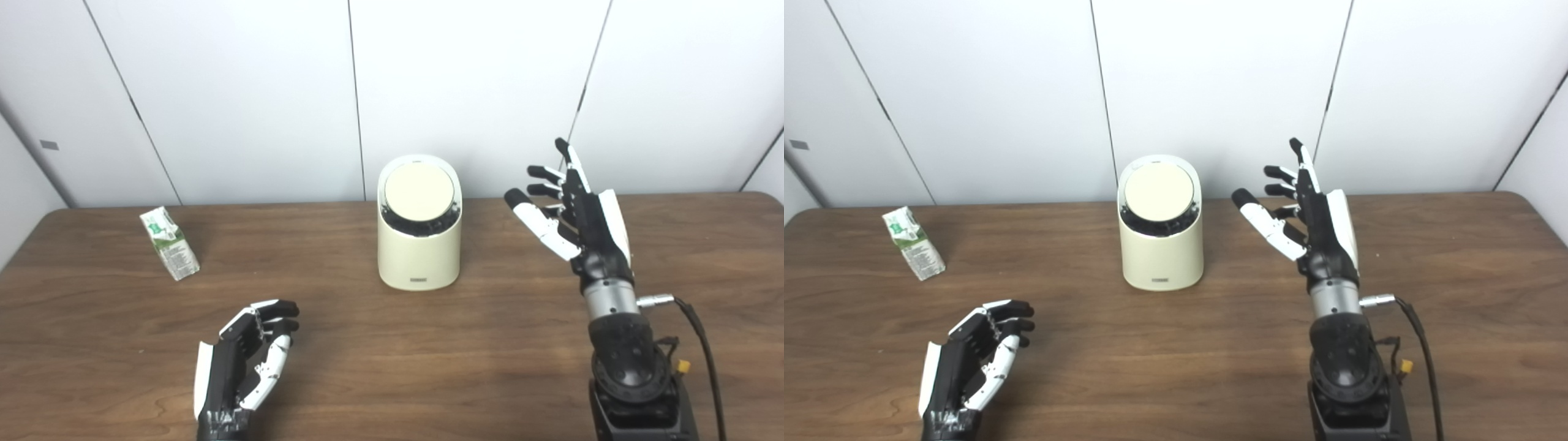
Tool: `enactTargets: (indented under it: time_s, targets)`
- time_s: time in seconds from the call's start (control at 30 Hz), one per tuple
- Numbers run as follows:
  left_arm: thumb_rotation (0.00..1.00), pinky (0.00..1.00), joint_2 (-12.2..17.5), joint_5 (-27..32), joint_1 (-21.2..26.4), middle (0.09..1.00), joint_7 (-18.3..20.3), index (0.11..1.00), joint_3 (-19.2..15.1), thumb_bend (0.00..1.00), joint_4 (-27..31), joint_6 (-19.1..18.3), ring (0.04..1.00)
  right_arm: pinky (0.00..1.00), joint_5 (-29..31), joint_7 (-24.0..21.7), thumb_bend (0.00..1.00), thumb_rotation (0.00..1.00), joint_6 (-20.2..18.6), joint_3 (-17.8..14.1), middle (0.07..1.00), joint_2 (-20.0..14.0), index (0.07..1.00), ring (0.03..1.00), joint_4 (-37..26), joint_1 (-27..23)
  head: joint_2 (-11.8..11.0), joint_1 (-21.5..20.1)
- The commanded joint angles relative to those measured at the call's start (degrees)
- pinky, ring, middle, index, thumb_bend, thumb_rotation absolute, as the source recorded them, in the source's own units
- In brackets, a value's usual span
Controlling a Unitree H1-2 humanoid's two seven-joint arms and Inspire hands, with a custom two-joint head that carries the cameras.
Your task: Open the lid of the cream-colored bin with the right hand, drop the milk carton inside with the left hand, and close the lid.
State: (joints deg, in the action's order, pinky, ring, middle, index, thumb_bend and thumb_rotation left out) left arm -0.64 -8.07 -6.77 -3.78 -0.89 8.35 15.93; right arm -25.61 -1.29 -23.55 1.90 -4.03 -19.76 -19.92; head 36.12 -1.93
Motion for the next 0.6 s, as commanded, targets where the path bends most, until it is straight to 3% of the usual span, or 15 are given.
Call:
enactTargets:
  time_s: [0.0, 0.1, 0.17, 0.37, 0.5, 0.57]
  targets:
    - [0.37, 0.51, -0.28, -0.12, 0.52, 0.644, -0.68, 0.655, 0.16, 0.28, -0.45, 2.14, 0.594, 0.65, -0.81, -0.77, 0.67, 0.64, 0.26, 0.84, 0.871, -1.12, 0.979, 0.802, -0.66, -4.64, 0.09, -0.02]
    - [0.37, 0.51, -0.29, -0.36, 0.52, 0.645, -0.65, 0.655, 0.26, 0.28, -0.46, 2.29, 0.595, 0.74, -2.55, -1.28, 0.66, 0.63, 0.05, 2.80, 0.945, -1.92, 0.975, 0.889, 0.60, -7.55, 0.00, 0.17]
    - [0.37, 0.51, -0.30, -0.37, 0.46, 0.646, -0.59, 0.654, 0.33, 0.28, -0.38, 2.27, 0.596, 0.81, -3.15, -1.38, 0.65, 0.62, 0.34, 3.72, 0.932, -2.17, 0.983, 0.902, 1.58, -8.96, 0.05, 0.30]
    - [0.36, 0.51, -0.41, -0.22, 0.35, 0.646, -0.45, 0.655, 0.54, 0.28, -0.44, 2.09, 0.597, 0.79, -7.27, -3.46, 0.66, 0.56, -2.96, 7.00, 0.980, -2.62, 0.984, 0.913, 2.72, -12.39, 0.10, 0.07]
    - [0.35, 0.51, -0.43, -0.20, 0.45, 0.648, -0.37, 0.657, 0.70, 0.28, -0.65, 2.13, 0.597, 0.79, -8.22, -3.30, 0.63, 0.44, -2.33, 7.92, 0.973, -2.49, 0.961, 0.916, 3.85, -13.75, -0.01, 0.17]
    - [0.34, 0.51, -0.58, -0.32, 0.48, 0.648, -0.49, 0.657, 0.74, 0.28, -0.73, 2.19, 0.597, 0.78, -9.11, -3.42, 0.63, 0.44, -2.49, 8.38, 0.966, -2.45, 0.957, 0.910, 4.60, -14.33, -0.08, 0.18]
